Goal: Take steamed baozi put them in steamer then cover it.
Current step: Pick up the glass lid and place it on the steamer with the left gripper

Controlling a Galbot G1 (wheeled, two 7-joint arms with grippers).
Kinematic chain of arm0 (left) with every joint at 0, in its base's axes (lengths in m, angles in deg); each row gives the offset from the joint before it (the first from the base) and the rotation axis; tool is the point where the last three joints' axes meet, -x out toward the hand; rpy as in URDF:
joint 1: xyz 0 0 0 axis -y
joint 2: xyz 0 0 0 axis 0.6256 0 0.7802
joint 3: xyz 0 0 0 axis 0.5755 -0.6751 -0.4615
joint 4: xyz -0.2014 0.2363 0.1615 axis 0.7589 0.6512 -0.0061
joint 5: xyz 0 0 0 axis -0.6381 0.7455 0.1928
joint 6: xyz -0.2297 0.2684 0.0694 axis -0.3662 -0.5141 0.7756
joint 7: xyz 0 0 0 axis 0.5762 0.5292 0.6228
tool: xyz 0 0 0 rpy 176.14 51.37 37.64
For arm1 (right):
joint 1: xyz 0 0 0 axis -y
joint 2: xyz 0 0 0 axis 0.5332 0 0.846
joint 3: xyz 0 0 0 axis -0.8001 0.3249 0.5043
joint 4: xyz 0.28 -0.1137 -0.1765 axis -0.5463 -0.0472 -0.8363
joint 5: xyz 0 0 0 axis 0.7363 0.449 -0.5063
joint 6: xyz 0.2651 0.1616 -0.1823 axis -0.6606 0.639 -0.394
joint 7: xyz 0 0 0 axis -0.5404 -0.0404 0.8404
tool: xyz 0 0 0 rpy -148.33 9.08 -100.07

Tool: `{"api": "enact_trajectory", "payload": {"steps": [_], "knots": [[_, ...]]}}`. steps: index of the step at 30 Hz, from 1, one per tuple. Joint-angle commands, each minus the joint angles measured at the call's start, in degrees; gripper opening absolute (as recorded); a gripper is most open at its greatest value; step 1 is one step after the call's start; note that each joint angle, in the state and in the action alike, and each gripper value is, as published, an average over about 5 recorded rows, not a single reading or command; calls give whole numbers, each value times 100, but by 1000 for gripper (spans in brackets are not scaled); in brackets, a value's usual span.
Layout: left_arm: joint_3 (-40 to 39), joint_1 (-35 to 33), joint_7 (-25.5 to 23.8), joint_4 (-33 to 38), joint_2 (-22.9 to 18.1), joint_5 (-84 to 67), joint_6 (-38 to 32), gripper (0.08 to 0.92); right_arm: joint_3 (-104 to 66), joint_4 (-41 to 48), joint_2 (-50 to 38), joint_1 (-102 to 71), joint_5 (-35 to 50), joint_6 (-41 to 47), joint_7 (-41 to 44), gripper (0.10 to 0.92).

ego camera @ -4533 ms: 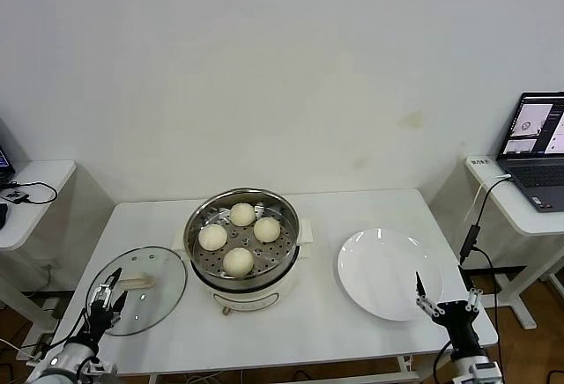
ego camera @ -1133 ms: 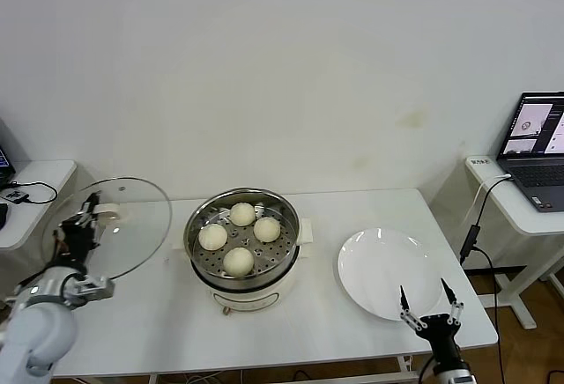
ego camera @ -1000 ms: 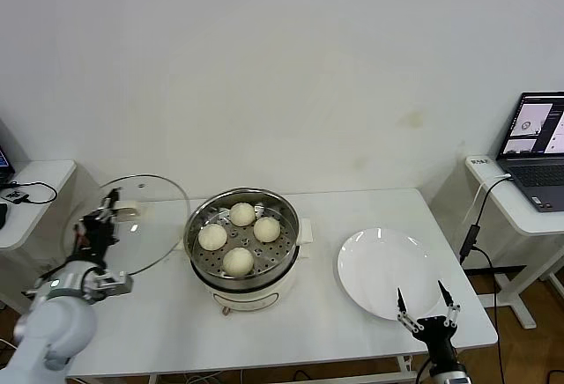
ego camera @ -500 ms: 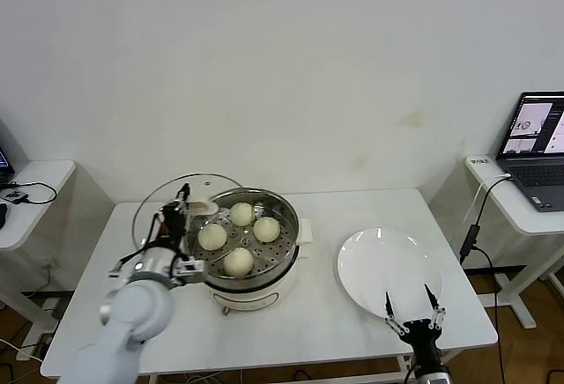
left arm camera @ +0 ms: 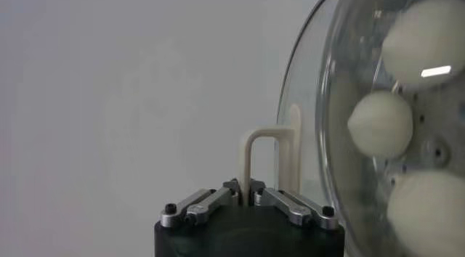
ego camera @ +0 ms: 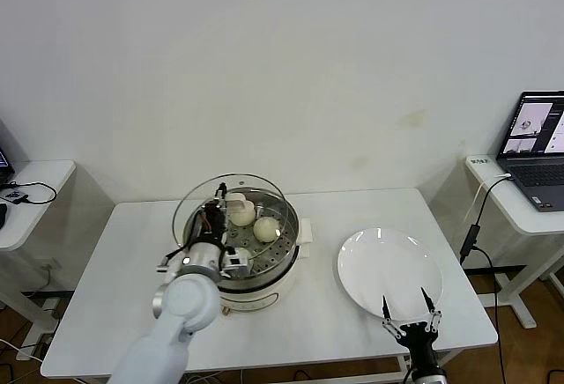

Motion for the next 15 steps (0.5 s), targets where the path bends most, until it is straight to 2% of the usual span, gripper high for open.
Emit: {"api": "enact_trajectory", "payload": {"steps": [1,15], "knots": [[-239,129,-36,-251,-574,310,60,141,-7,57,-26,14,-47,-34,-17,823],[-93,-168,-14,-306,-494,454,-63,141,14,88,-77,3,-31,-69,3,822]]}}
